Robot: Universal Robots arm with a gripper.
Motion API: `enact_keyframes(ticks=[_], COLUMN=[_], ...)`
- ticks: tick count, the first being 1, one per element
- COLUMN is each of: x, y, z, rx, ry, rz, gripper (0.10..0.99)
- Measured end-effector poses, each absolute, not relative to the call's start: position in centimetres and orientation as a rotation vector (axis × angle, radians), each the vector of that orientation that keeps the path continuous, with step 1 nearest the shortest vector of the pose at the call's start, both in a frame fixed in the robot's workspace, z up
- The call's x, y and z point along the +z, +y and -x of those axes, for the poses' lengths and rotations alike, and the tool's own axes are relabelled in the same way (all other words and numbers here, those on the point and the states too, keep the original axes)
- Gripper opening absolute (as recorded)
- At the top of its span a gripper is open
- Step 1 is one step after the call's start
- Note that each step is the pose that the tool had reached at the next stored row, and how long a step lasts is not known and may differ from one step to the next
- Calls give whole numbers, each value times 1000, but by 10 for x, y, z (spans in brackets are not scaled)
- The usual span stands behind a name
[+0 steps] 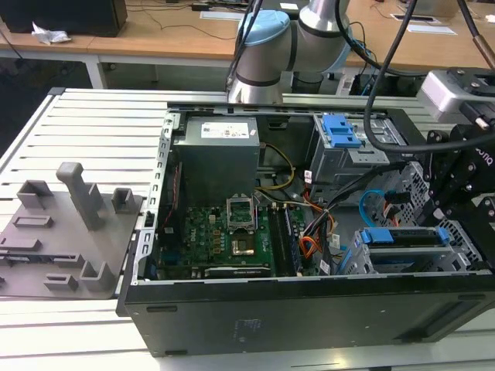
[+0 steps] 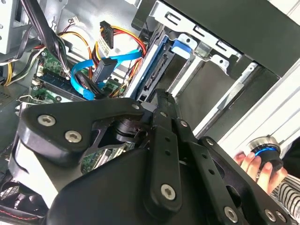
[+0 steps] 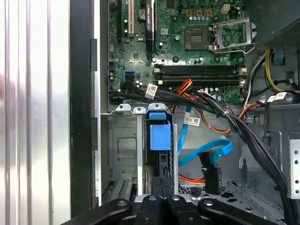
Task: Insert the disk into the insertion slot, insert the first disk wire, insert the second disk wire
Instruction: 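Insert the first disk wire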
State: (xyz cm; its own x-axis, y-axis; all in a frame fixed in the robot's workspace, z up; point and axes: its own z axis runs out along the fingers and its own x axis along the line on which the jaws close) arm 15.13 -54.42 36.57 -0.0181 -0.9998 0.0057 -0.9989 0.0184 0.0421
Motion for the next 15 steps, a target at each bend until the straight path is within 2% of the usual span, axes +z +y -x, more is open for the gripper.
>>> enact_keyframes(ticks=[5,8,9,10,15], x=[366,366,366,366,366], y=[-544,-544,-544,-544,-509], z=[-151,-151,-151,-151,-151], rx=[-40,-40,-40,-40,-39], ry=[-2217,-2217,-2217,-2217,-2217], rz=[-2177,-2177,-2177,-2177,-2177], gripper=[114,294,294,361,361])
